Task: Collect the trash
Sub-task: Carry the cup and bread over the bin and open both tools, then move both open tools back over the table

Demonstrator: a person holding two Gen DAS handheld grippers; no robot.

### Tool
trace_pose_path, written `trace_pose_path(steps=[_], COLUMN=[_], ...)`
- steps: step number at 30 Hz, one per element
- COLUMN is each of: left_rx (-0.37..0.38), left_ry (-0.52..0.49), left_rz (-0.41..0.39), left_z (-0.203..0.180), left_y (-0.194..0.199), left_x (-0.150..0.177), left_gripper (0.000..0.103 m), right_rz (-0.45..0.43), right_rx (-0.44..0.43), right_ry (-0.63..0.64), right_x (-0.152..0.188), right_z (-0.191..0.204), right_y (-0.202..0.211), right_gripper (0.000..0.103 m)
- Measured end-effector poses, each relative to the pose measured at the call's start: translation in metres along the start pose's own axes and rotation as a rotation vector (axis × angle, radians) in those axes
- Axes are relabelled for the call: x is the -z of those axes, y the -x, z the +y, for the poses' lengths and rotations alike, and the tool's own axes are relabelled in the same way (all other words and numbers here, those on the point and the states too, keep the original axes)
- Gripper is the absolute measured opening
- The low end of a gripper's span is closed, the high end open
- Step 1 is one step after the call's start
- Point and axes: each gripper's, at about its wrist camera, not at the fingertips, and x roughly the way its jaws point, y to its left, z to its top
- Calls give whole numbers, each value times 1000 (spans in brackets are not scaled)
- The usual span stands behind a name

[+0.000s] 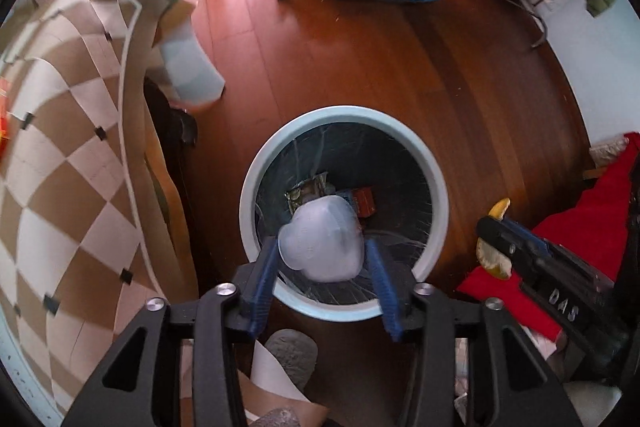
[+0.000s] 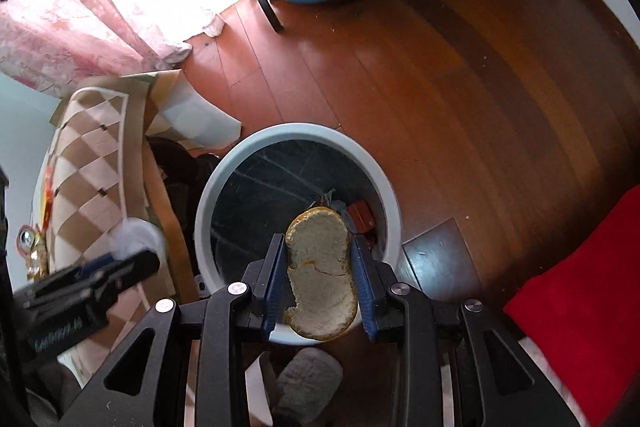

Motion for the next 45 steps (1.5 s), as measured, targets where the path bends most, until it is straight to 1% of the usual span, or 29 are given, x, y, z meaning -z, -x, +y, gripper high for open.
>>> trace_pose_path(steps=[1, 2, 3, 5, 6, 7, 9, 11, 14, 18, 21, 23, 27, 29, 34, 39, 41, 42, 44, 45], left_rx=[-6, -15, -25, -38, -47, -55, -86, -107, -147, -170, -174, -179, -179, -178, -156, -119, -118, -116, -106, -102], left_ry=[6, 12, 24, 45, 54, 56, 55, 54, 35, 18, 5, -2, -20, -24, -38, -32, -16, -4, 36, 61], left_rz=[3, 5, 8, 17, 17, 16, 7, 0, -17, -39, -59, -71, -109, -129, -201, -287, -319, -335, -369, -382], left_z=[1, 3, 5, 9, 12, 13, 19, 23, 23, 22, 19, 17, 11, 9, 0, 2, 9, 15, 37, 50], left_y=[-3, -4, -6, -6, -3, -3, -1, 1, 8, 19, 30, 37, 61, 74, 123, 178, 201, 212, 236, 246], left_x=[-1, 0, 1, 6, 8, 9, 13, 18, 27, 34, 37, 37, 42, 45, 53, 65, 70, 72, 77, 79], left_gripper=[71, 85, 88, 91, 92, 96, 97, 97, 97, 97, 97, 97, 97, 97, 97, 97, 97, 97, 97, 97], right_rz=[9, 20, 19, 5, -6, -14, -15, -13, -7, -6, -12, -18, -50, -70, -145, -228, -257, -276, -291, -289], right_rx=[-13, -23, -23, -36, -45, -54, -41, -10, 69, 126, 156, 155, 172, 161, 159, 114, 93, 68, 39, 14], right_ry=[0, 1, -2, -9, -17, -30, -48, -48, -30, -10, 10, 17, 27, 31, 51, 67, 71, 81, 97, 117], right_x=[-5, -11, -15, -19, -20, -20, -17, -13, 1, 18, 29, 32, 39, 43, 52, 61, 64, 66, 70, 70], right_z=[-1, -2, -4, -3, -5, -7, -9, -9, -8, -3, 6, 11, 23, 29, 49, 79, 91, 104, 124, 143], right_y=[-5, -11, -15, -16, -16, -15, -13, -11, -3, 10, 22, 33, 64, 83, 136, 198, 216, 229, 240, 244], right_gripper=[36, 42, 60, 76, 79, 83, 102, 103, 103, 103, 103, 103, 103, 103, 103, 103, 103, 103, 103, 103])
